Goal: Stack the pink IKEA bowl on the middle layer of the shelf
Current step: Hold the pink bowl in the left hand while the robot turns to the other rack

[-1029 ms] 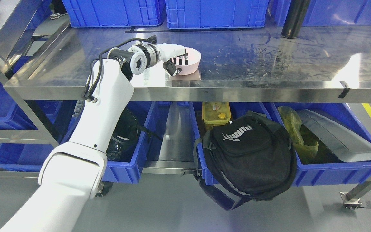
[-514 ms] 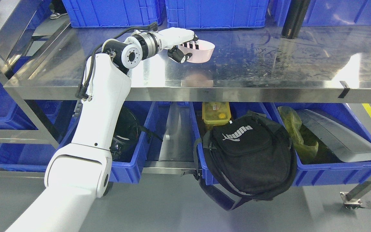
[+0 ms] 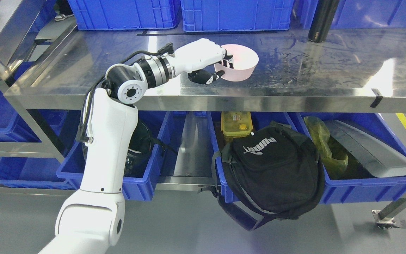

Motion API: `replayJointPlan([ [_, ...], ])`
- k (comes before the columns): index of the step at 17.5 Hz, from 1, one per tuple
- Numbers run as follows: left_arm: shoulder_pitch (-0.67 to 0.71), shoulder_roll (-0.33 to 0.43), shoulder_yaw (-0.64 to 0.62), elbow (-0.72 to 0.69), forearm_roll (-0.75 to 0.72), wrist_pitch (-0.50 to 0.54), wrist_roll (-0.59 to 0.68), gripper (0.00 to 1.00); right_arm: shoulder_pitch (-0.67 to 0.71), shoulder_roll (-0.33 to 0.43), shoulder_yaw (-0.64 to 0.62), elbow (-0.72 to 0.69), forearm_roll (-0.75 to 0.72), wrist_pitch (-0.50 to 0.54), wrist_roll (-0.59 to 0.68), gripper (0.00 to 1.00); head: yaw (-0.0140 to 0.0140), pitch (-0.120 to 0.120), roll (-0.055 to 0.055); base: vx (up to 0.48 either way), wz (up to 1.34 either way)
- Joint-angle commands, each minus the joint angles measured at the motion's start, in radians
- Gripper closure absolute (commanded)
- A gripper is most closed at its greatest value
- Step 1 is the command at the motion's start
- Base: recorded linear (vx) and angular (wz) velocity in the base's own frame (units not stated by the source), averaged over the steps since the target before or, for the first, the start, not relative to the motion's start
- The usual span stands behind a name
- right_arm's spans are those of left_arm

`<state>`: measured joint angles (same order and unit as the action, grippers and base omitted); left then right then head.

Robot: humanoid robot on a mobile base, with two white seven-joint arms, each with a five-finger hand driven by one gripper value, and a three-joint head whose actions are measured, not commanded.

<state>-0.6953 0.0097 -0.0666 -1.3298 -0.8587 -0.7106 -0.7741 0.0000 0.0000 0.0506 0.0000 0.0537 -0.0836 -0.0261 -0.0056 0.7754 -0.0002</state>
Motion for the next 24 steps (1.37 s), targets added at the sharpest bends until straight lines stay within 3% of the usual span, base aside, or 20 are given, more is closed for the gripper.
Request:
replayJointPlan([
  [1,0.146,0.008,0.079,-0.27,0.076,-0.075,-0.001,1.0,0.023,-0.017,0.0,-0.017,0.0,0.001,0.0,0.0,0.0,0.0,0.0,0.0,0.0],
  [16,0.208,0.008,0.074,-0.276,0.081,-0.075,0.013,0.99,0.023,-0.017,0.0,-0.017,0.0,0.001,0.0,0.0,0.0,0.0,0.0,-0.001,0.07],
  [24,0.208,0.008,0.073,-0.276,0.081,-0.075,0.013,0.99,0.023,-0.017,0.0,-0.017,0.0,0.001,0.0,0.0,0.0,0.0,0.0,0.03,1.19],
])
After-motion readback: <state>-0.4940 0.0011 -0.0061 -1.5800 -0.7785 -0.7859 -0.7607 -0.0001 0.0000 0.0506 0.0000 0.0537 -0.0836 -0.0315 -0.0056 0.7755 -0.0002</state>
